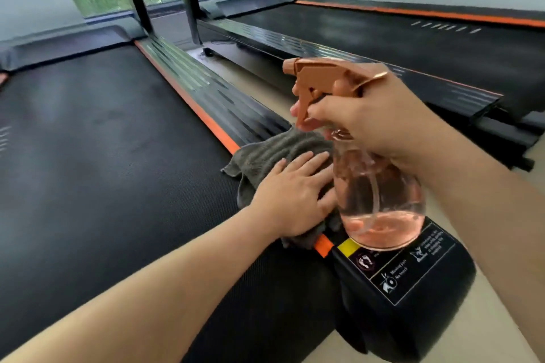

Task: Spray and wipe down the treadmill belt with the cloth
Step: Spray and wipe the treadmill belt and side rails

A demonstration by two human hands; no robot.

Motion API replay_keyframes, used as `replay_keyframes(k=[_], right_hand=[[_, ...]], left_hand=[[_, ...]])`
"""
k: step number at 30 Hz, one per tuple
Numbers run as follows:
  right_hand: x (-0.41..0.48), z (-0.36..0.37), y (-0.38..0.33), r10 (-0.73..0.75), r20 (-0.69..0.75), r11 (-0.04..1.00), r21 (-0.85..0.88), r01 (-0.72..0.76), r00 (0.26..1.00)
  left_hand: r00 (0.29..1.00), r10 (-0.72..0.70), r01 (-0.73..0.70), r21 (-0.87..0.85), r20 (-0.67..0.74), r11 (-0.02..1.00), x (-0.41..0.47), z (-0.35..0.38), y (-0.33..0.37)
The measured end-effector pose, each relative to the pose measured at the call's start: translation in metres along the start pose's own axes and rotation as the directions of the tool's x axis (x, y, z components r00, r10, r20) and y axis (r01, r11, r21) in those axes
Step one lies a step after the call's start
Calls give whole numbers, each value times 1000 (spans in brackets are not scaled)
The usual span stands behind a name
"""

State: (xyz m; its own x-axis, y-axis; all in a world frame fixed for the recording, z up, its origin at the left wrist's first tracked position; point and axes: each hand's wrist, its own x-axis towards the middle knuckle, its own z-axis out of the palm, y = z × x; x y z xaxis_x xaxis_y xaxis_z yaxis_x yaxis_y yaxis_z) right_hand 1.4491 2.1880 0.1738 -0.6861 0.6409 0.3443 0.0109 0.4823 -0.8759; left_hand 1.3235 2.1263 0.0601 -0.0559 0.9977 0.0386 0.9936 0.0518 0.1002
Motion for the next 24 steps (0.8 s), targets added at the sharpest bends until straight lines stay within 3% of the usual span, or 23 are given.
replay_keyframes(k=[2, 6, 9, 11, 13, 16, 19, 21, 24], right_hand=[[3, 9, 0, -21, -46, 1000, 6, 21, 999], [17, 29, 9, 38, -288, 998, 67, -20, 957], [42, 43, 1, 232, -131, 972, 82, -222, 964], [49, 49, -5, 415, -21, 903, 134, -409, 909], [59, 52, -9, 624, 6, 756, 248, -606, 781], [58, 52, 0, 809, -2, 534, 419, -734, 587], [74, 38, 14, 848, 57, 450, 447, -773, 527], [95, 25, 29, 834, 128, 441, 428, -789, 536], [134, 10, 45, 808, 215, 447, 383, -809, 548]], left_hand=[[990, -133, 132, -26, -40, 991, 23, -1, -32], [933, -359, 353, -119, -31, 928, 54, -2, -70], [952, -304, 295, -154, -44, 943, 40, -1, -61], [984, -142, 126, -146, -105, 981, 18, 6, -44], [993, -47, 32, -135, -104, 990, 11, 6, -38], [1000, -9, 11, -57, 30, 998, 20, 8, -37], [979, -196, 201, -130, 53, 971, 36, -1, -35], [945, -326, 325, -143, 16, 935, 50, -3, -34], [861, -503, 507, -170, 73, 845, 77, -13, -45]])
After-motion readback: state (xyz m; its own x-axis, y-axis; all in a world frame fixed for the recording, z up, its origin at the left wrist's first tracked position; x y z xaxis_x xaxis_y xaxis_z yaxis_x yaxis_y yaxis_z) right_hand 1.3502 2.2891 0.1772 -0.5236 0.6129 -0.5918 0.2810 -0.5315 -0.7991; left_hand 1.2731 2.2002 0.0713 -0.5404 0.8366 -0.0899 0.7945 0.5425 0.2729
